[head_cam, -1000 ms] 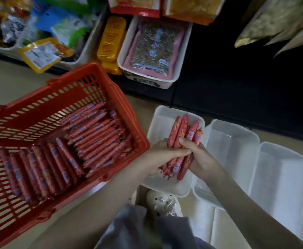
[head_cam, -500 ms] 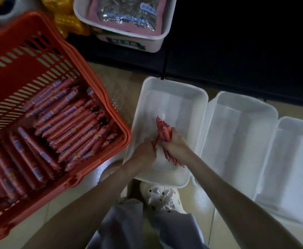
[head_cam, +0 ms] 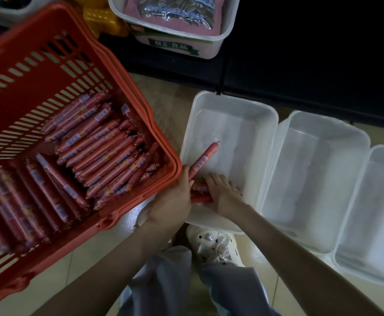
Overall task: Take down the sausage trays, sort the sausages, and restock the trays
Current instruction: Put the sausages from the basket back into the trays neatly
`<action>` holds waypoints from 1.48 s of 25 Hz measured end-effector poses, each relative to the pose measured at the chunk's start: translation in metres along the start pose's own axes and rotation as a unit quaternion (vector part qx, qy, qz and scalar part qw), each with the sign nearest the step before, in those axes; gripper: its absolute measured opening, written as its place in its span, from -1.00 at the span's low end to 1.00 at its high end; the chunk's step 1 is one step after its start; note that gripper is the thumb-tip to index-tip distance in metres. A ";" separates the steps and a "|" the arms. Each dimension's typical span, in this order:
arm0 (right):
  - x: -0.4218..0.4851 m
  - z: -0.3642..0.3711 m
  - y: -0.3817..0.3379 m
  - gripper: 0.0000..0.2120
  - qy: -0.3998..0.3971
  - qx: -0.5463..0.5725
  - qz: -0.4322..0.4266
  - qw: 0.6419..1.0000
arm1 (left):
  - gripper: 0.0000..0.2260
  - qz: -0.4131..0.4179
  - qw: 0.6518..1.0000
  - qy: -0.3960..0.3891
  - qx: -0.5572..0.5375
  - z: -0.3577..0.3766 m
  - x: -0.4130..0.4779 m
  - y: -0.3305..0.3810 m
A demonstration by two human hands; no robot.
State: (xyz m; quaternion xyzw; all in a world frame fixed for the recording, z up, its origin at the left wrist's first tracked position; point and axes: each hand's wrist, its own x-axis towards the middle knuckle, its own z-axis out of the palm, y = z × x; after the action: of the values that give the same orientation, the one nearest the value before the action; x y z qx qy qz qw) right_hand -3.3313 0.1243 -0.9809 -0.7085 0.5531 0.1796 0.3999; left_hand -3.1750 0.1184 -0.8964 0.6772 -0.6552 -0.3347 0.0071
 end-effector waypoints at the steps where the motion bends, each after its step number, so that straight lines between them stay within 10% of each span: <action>1: -0.003 0.003 0.001 -0.26 0.013 -0.005 0.019 1.000 | -0.73 0.031 0.999 0.012 0.041 0.007 -0.002 -0.002; 7: -0.011 0.008 0.011 -0.24 0.022 0.049 0.046 0.997 | -0.77 0.065 0.993 0.051 0.085 0.030 0.014 -0.021; 14: -0.010 0.010 0.012 -0.27 -0.028 -0.097 -0.167 0.981 | -0.69 0.088 0.991 0.078 0.061 0.024 0.029 -0.023; 20: -0.027 -0.030 0.005 -0.57 0.278 0.034 -0.013 0.960 | -0.62 0.161 0.977 0.046 0.133 0.039 0.043 -0.026; 25: -0.014 -0.030 -0.004 -0.50 0.074 -0.028 0.014 0.997 | -0.67 0.301 0.914 0.062 0.264 0.055 0.055 -0.016; 32: 0.005 0.017 -0.017 0.13 0.051 -0.098 0.047 0.993 | -0.59 0.280 0.896 0.065 0.339 0.043 0.024 -0.064; 37: 0.010 0.014 0.000 -0.01 0.099 -0.208 -0.022 0.973 | -0.54 0.276 0.905 0.045 0.320 0.055 0.022 -0.069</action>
State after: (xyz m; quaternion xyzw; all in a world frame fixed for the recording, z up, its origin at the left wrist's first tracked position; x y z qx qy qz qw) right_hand -3.3259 0.1288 -0.9965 -0.8021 0.5249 0.2109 0.1914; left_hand -3.1414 0.1318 -0.9801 0.4494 -0.8869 -0.0605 -0.0884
